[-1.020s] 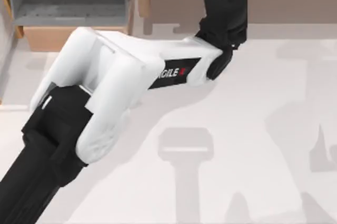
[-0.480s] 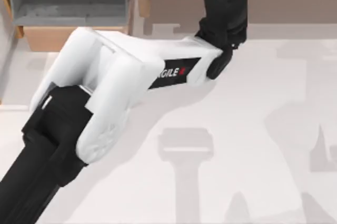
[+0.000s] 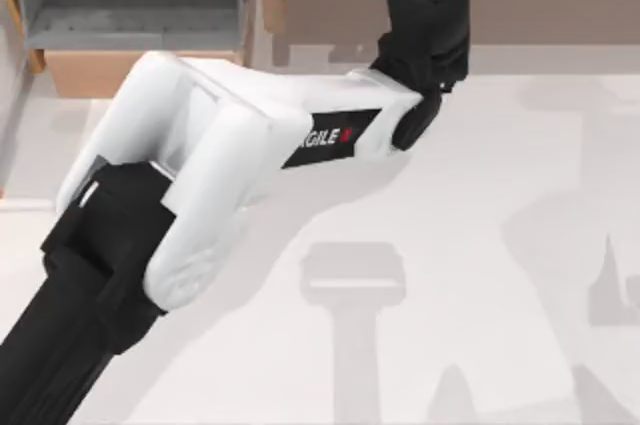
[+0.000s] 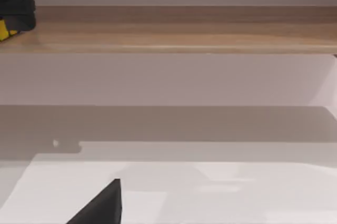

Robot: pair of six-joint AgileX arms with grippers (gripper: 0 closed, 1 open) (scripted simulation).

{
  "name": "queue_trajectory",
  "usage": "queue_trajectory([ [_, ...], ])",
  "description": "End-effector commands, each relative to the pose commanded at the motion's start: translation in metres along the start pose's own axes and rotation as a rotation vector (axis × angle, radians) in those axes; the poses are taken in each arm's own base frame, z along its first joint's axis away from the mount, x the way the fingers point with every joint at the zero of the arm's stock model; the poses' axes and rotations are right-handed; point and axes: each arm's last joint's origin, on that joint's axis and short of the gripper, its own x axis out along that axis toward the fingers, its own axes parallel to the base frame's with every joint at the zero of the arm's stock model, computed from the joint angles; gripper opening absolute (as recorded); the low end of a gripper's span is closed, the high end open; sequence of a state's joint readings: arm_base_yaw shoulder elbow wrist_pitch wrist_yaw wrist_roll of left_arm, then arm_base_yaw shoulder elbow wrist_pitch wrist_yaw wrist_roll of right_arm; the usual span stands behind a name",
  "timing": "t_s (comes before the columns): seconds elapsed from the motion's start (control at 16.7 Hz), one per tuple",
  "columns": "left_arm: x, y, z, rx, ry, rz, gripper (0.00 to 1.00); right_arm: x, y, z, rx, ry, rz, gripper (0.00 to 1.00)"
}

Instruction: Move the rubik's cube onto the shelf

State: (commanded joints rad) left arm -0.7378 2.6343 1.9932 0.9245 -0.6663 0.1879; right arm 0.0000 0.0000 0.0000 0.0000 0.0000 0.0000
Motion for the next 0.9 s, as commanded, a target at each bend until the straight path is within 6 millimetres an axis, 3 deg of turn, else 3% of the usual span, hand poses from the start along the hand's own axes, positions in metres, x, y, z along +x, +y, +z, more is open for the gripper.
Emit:
queue_trajectory([
  [0.54,-0.006,0.002,0.0,0.035,0.0,-0.044,1.0,0.0,0.0,0.0,0.0,0.0,0.0,1.0],
  [0.72,-0.018,0.014,-0.003,0.128,-0.002,-0.144,1.0,0.0,0.0,0.0,0.0,0.0,0.0,1.0],
  [0.9,-0.034,0.04,-0.009,0.262,-0.009,-0.272,1.0,0.0,0.0,0.0,0.0,0.0,0.0,1.0],
])
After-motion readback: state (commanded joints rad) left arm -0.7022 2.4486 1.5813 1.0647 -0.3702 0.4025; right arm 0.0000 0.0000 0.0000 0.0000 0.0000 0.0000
